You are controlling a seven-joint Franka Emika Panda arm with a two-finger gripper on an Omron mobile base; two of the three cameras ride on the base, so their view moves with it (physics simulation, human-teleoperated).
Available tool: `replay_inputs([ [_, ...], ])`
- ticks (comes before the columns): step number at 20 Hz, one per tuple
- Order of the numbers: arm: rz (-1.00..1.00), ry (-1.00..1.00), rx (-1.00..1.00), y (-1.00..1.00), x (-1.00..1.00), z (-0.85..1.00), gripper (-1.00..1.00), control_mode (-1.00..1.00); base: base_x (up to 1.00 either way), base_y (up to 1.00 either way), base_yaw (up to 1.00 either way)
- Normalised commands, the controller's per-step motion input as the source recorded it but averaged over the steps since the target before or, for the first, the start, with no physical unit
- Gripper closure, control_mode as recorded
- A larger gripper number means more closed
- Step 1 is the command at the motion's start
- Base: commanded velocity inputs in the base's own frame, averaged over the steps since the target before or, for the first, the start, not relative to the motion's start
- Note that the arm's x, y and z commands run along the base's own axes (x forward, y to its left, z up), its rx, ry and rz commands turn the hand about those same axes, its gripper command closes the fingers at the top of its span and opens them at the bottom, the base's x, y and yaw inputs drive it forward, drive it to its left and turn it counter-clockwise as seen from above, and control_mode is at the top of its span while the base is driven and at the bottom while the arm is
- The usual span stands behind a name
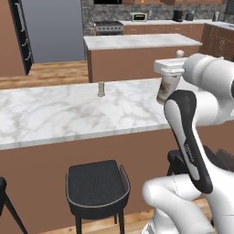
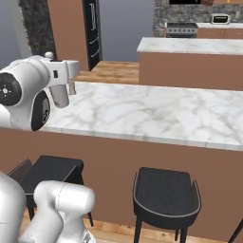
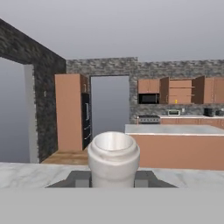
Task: Open the cabinet directly in front. Then move the liquor and the cup to the dining counter with the candle on it.
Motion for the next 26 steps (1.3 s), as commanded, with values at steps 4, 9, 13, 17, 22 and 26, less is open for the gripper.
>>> replay_inputs([
  [4,0.00,0.06,0.00,0.29,0.23,-0.14,1.00,-1.00,0.00,0.00,0.00],
  [9,0.00,0.06,0.00,0.14,0.24,-0.05,1.00,-1.00,0.00,0.00,0.00],
  [13,0.00,0.04,0.00,0.00,0.24,0.00,1.00,-1.00,0.00,0.00,0.00],
  [17,0.00,0.03,0.00,0.00,0.29,0.00,1.00,-1.00,0.00,0.00,0.00],
  [22,0.00,0.00,0.00,0.00,0.17,-0.14,1.00,-1.00,0.00,0.00,0.00],
  [26,0.00,-0.01,0.00,0.02,0.09,-0.21,1.00,-1.00,0.00,0.00,0.00],
])
